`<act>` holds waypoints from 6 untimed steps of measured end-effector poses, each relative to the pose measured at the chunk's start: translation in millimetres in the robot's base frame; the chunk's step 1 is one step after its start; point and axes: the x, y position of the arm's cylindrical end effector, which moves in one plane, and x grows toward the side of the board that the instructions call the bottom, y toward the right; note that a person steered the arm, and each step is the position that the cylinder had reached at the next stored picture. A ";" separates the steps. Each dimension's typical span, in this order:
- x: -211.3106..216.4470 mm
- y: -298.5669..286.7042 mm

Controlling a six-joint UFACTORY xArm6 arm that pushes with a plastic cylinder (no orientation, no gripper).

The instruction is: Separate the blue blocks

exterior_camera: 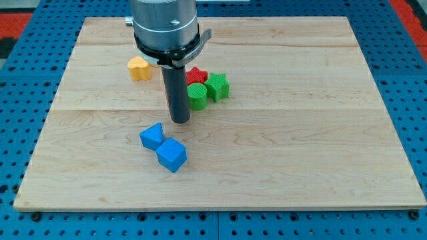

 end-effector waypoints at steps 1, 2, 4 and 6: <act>0.8 -60.0; 33.5 -81.6; 76.7 -39.9; 75.5 22.7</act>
